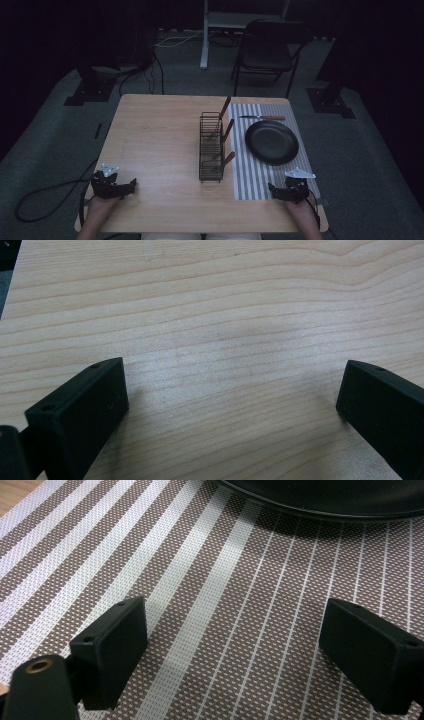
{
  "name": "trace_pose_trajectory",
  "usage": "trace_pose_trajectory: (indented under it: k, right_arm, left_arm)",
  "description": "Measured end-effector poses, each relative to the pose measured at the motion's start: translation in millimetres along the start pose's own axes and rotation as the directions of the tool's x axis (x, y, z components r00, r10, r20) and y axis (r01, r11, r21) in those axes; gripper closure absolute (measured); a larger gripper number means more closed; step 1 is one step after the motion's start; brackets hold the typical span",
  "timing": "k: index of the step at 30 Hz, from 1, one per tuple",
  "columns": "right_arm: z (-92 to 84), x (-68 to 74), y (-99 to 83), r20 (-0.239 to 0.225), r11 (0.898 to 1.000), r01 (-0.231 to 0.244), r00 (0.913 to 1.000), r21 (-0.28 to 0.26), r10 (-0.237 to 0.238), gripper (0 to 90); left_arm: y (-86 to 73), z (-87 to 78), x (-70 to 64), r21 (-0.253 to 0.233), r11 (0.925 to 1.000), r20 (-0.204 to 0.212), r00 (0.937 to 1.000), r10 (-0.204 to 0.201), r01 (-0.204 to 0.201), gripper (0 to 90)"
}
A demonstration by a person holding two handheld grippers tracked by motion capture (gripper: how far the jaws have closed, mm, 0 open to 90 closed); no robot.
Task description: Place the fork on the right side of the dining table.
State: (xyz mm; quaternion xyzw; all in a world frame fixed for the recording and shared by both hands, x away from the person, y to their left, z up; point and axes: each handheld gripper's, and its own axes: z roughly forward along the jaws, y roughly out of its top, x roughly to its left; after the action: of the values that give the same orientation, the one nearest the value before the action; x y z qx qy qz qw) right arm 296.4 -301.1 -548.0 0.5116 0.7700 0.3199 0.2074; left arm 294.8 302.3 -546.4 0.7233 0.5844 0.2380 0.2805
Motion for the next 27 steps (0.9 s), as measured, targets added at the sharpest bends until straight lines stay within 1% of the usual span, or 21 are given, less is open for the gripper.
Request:
trace_pose_trajectory:
  k: [11, 15, 17, 27]
  right_arm:
    - [-0.1, 0.5, 0.8, 0.002, 1.0, -0.005, 1.0, 0.008, 0.005, 11.8]
    - [-1.1, 0.2, 1.7, -0.002, 1.0, -0.001, 1.0, 0.023, 0.001, 11.9]
    - [-3.3, 0.1, 0.2, -0.009, 1.0, 0.009, 0.9999, 0.029, -0.009, 12.3]
    - [-5.8, 2.2, 0.7, -0.004, 0.999, 0.006, 1.0, 0.049, -0.005, 12.9]
  left_arm:
    - [0.0, 0.1, 0.3, 0.002, 1.0, 0.007, 1.0, 0.001, -0.001, 0.1]
    - [0.0, 0.2, 0.4, 0.002, 1.0, 0.007, 1.0, 0.002, -0.002, 0.0]
    - [0.0, 0.2, 0.4, 0.002, 1.0, 0.007, 1.0, 0.002, -0.002, 0.0]
    - [0.0, 0.2, 0.4, 0.002, 1.0, 0.008, 1.0, 0.002, -0.002, 0.0]
